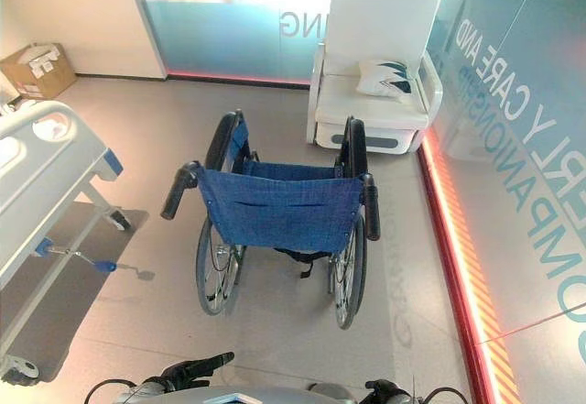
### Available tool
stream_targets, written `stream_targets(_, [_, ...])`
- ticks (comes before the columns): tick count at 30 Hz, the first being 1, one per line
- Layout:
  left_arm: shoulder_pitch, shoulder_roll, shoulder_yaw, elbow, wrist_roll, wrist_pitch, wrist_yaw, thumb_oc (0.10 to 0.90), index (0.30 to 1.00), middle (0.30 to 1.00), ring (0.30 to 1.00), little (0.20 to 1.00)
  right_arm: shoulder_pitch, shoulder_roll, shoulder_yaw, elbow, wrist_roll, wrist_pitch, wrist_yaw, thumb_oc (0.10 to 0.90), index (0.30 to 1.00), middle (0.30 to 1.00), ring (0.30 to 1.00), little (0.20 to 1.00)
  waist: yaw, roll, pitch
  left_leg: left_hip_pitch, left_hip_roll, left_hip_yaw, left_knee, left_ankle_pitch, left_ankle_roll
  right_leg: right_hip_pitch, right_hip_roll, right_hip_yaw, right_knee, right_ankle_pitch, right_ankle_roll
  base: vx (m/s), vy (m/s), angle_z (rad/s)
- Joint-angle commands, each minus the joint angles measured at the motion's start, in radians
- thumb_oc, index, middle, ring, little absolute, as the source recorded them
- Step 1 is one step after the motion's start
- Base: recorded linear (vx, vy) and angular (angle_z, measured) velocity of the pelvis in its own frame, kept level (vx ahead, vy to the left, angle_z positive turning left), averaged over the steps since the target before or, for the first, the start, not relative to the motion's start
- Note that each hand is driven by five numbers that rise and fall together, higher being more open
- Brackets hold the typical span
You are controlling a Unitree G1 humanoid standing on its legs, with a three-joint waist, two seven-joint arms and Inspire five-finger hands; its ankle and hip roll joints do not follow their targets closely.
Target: Push the wheelchair next to the bed
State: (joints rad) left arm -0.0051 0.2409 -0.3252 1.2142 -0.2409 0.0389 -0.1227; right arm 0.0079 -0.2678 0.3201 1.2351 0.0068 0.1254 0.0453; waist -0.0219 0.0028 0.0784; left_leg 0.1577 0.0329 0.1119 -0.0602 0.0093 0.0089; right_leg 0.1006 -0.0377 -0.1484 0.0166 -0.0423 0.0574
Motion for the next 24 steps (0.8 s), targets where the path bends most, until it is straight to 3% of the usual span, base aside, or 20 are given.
stream_targets(1, [-0.062, -0.062, 0.012, 0.0, -0.029, -0.048, -0.011, 0.8, 0.9, 0.9, 0.9, 0.9, -0.076, 0.05, 0.003, 0.006, 0.022, -0.057, 0.018, 0.8, 0.9, 0.9, 0.9, 0.9, -0.001, -0.006, 0.022, -0.018, -0.06, 0.019, 0.028, -0.038, 0.018, 0.013, 0.014, 0.015, -0.015, 0.038, -0.003, 0.02, 0.015, -0.12])
stream_targets(10, [-0.057, -0.054, 0.086, 0.008, -0.125, -0.05, 0.052, 0.8, 0.9, 0.9, 0.9, 0.9, -0.073, 0.044, -0.022, 0.019, 0.067, -0.036, 0.015, 0.8, 0.9, 0.9, 0.9, 0.9, 0.003, -0.011, 0.019, 0.005, -0.061, 0.024, 0.01, -0.04, 0.022, 0.025, 0.015, 0.013, -0.023, 0.042, 0.003, 0.04, 0.012, -0.01])
stream_targets(16, [-0.079, 0.003, 0.149, 0.013, -0.114, -0.044, 0.113, 0.8, 0.9, 0.9, 0.9, 0.9, -0.083, 0.001, -0.082, 0.015, 0.133, -0.001, 0.023, 0.8, 0.9, 0.9, 0.9, 0.9, -0.004, -0.008, 0.01, 0.025, -0.059, 0.037, -0.005, -0.039, 0.019, 0.039, 0.015, 0.013, -0.033, 0.046, 0.007, 0.05, 0.025, -0.01])
stream_targets(22, [-0.111, 0.088, 0.2, 0.017, -0.099, -0.02, 0.144, 0.8, 0.9, 0.9, 0.9, 0.9, -0.109, -0.083, -0.161, 0.022, 0.131, 0.027, -0.027, 0.8, 0.9, 0.9, 0.9, 0.9, -0.007, -0.004, -0.001, 0.038, -0.056, 0.048, -0.011, -0.04, 0.017, 0.048, 0.013, 0.012, -0.041, 0.05, 0.013, 0.04, 0.02, -0.02])
stream_targets(24, [-0.14, 0.158, 0.228, 0.025, -0.077, 0.001, 0.139, 0.8, 0.9, 0.9, 0.9, 0.9, -0.137, -0.17, -0.211, 0.039, 0.109, 0.05, -0.033, 0.8, 0.9, 0.9, 0.9, 0.9, -0.009, -0.005, -0.006, 0.043, -0.056, 0.054, -0.016, -0.041, 0.018, 0.052, 0.011, 0.012, -0.046, 0.053, 0.018, 0.03, 0.017, -0.05])
